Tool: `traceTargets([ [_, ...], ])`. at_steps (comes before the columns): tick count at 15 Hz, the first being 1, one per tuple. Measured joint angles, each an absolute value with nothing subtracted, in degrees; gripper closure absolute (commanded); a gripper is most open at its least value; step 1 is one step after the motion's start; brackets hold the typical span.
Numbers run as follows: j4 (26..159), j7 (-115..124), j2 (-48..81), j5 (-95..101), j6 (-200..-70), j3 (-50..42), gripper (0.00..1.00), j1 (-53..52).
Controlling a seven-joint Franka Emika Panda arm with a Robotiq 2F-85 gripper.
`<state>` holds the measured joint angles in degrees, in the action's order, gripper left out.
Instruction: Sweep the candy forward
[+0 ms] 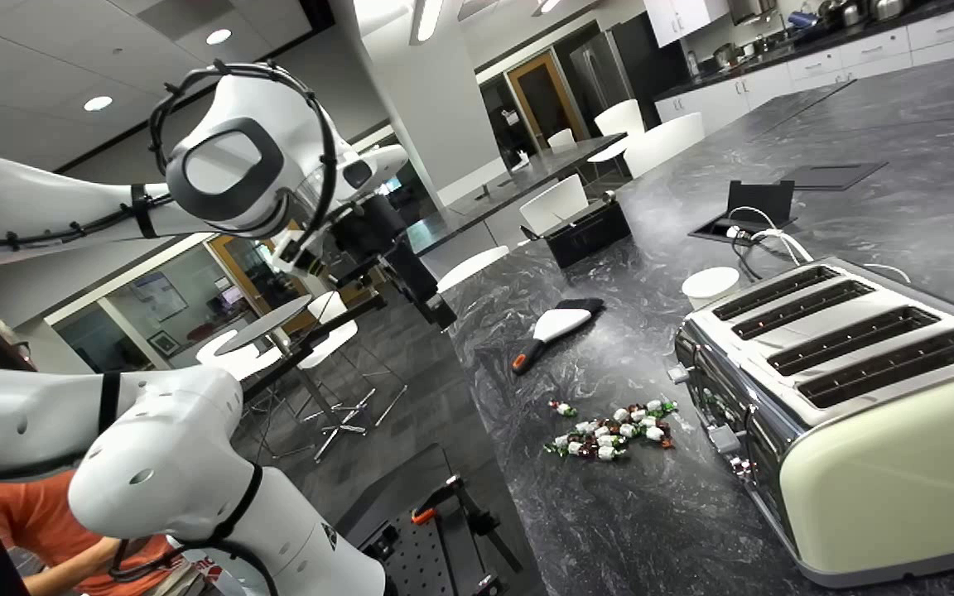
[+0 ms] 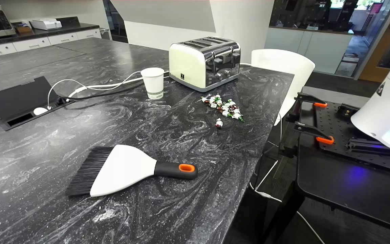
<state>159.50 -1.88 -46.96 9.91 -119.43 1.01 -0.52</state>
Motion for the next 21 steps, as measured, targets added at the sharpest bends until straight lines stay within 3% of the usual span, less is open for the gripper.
traceTargets([
  [3, 159.66, -1.03, -43.44, 1.19, -124.59, 5.13, 0.0, -9.17],
  [7, 159.95, 1.79, -33.66, -9.04, -142.39, 11.04, 0.0, -18.05],
  [12, 159.4, 8.24, -21.33, -12.03, -165.14, 17.62, 0.0, -21.54],
  [21, 158.37, 8.56, -17.36, -11.26, -168.19, 18.29, 0.0, -21.19],
])
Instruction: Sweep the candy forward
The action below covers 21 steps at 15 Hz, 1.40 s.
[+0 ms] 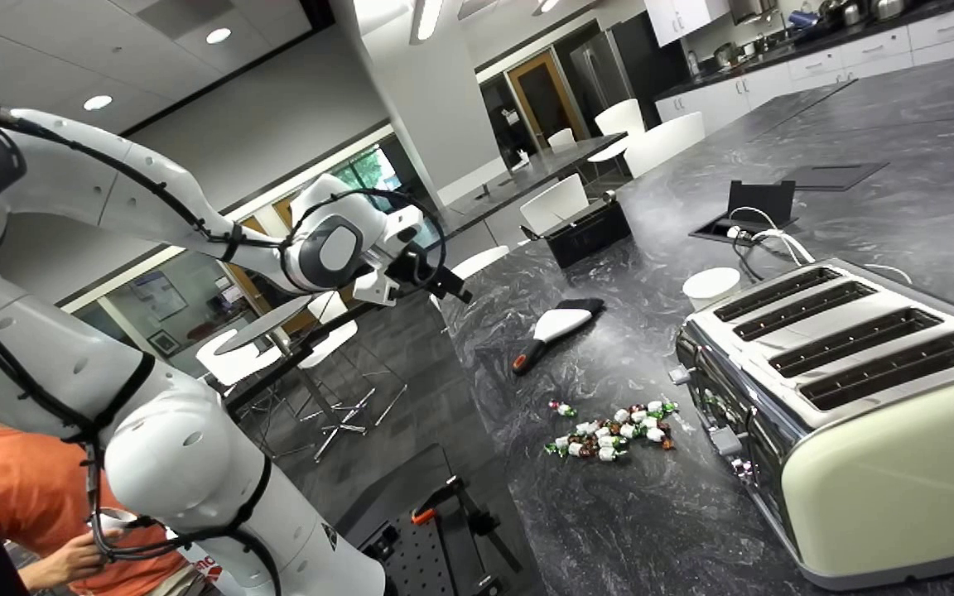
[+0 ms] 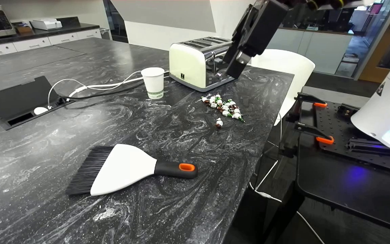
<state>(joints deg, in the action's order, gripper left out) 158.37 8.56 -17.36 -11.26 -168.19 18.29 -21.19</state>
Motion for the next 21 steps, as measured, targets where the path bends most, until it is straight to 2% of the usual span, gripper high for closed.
traceTargets([
  [3, 159.18, 13.74, -13.97, -4.4, -176.49, 23.69, 0.0, -15.41],
  [6, 159.15, 20.4, -11.05, 2.86, -182.77, 34.78, 0.0, -2.92],
  [10, 158.87, 24.62, -10.89, 4.63, -183.48, 49.45, 0.0, 11.43],
  [21, 158.68, 34.43, -13.59, 4.45, -188.34, 88.45, 0.0, 41.77],
])
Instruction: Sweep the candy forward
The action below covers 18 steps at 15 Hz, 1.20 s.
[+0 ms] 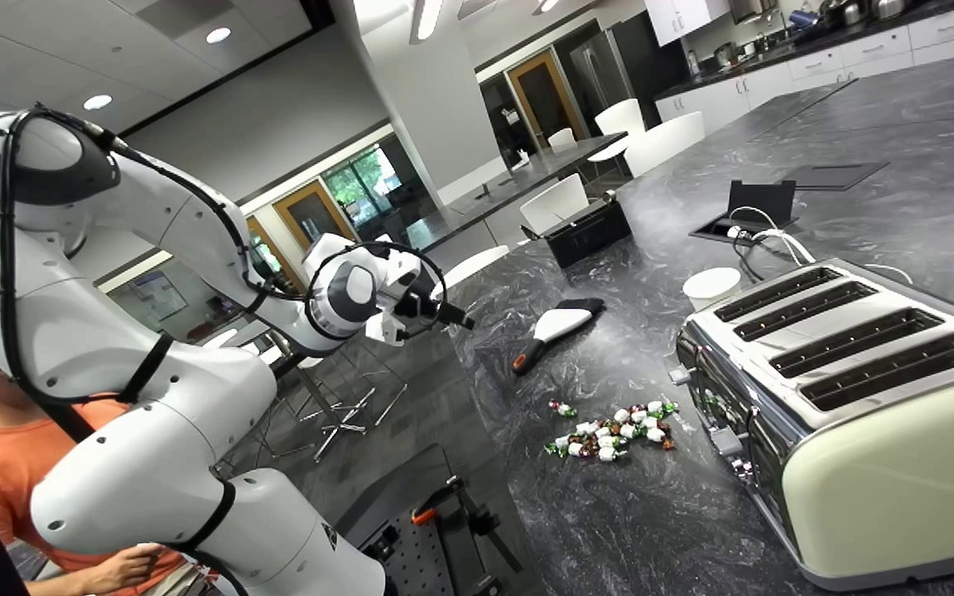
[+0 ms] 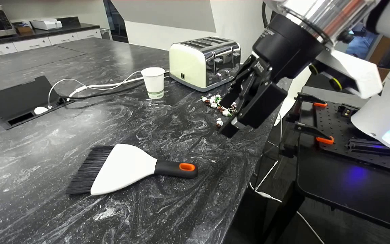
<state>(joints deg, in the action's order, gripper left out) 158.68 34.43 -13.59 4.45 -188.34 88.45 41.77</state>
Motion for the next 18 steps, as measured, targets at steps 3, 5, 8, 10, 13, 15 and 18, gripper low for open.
traceTargets([
  [3, 157.79, 35.27, -14.82, 4.44, -189.79, 97.93, 0.0, 50.72],
  [5, 156.76, 35.27, -14.85, 4.55, -189.8, 101.63, 0.0, 54.77],
  [8, 155.81, 34.82, -12.47, 6.9, -189.81, 102.97, 0.0, 58.16],
  [10, 155.87, 32.71, -8.17, 10.74, -189.8, 102.64, 0.0, 60.04],
  [13, 156.72, 29.1, -0.12, 17.66, -187.87, 101.04, 0.0, 62.03],
  [15, 157.17, 23.3, 5.5, 18.46, -184.36, 95.51, 0.0, 58.5],
  [18, 156.13, 17.46, 14.31, 21.49, -176.1, 93.12, 0.0, 58.96],
])
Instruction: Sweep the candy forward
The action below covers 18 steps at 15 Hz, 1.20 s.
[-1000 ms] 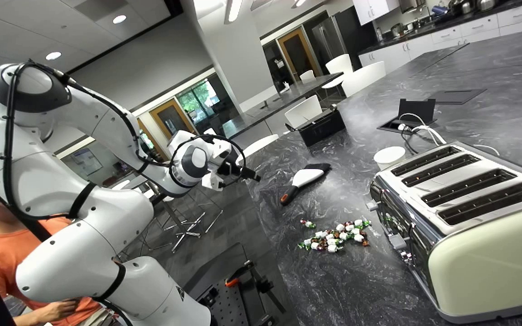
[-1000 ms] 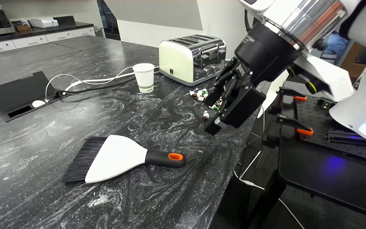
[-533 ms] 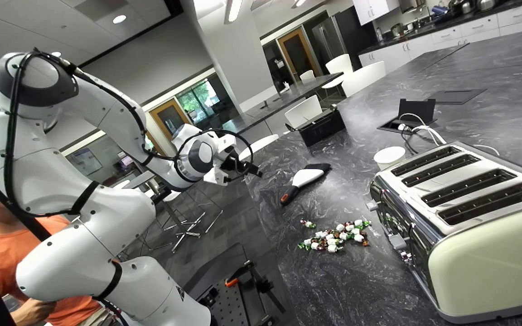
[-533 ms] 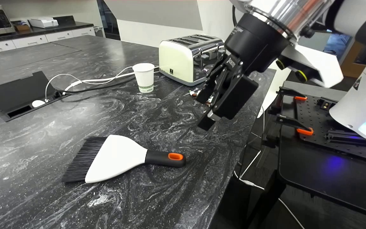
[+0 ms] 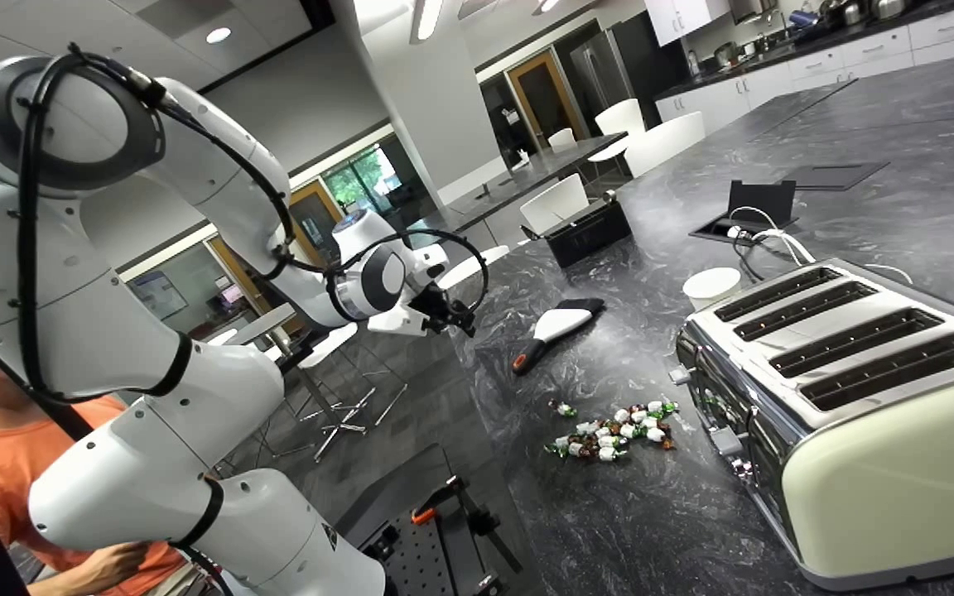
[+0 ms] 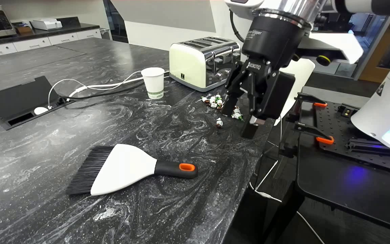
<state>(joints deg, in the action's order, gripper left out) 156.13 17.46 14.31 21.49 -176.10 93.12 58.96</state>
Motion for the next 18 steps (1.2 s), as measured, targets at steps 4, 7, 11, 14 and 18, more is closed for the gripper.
traceTargets([
  [4, 153.6, 12.29, 20.64, 21.54, -173.85, 85.81, 0.0, 53.96],
  [7, 152.7, 9.0, 19.02, 14.99, -184.49, 76.95, 0.0, 43.41],
  [11, 152.72, 7.9, 13.22, 8.09, -197.76, 61.69, 0.0, 25.28],
  [14, 152.11, 6.68, 9.33, 3.68, -198.49, 50.78, 0.0, 13.87],
  [18, 152.1, -4.54, 8.11, -9.81, -198.47, 40.7, 0.0, 2.13],
])
